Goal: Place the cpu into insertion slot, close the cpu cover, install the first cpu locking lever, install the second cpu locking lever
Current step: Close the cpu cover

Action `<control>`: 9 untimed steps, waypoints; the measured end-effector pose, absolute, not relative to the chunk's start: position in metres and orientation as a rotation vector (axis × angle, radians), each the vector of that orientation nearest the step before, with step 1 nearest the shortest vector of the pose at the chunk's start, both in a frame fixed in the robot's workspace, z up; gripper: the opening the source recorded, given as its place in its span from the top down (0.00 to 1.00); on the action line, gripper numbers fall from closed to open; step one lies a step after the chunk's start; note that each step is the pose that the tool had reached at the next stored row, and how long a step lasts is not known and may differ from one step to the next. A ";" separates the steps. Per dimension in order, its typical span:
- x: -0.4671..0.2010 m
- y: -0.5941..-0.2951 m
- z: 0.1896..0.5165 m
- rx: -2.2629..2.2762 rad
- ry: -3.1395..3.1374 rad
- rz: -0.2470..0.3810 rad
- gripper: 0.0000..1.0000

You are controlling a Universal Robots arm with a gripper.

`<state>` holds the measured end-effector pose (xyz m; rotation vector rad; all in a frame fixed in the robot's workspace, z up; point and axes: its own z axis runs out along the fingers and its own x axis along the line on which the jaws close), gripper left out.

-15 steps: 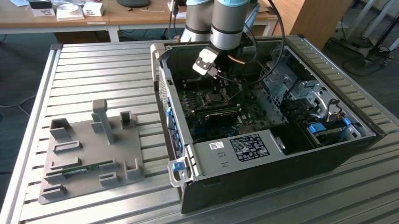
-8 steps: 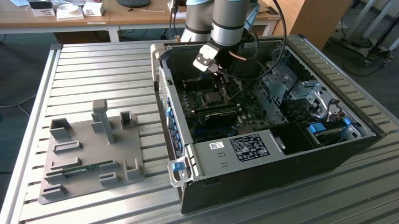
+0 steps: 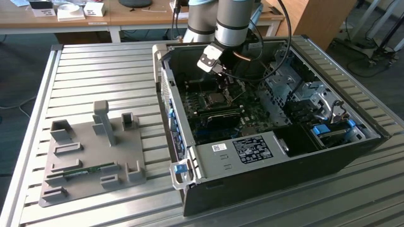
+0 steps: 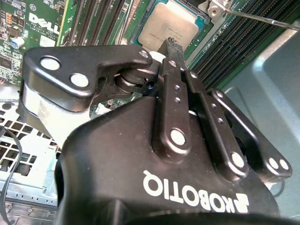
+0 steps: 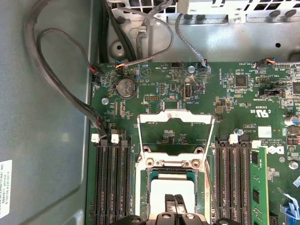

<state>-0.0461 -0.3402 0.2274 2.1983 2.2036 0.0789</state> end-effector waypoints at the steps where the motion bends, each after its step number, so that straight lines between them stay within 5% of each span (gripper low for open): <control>1: -0.046 -0.340 0.227 2.198 2.204 0.079 0.89; 9: -0.046 -0.340 0.231 2.198 2.203 0.078 0.89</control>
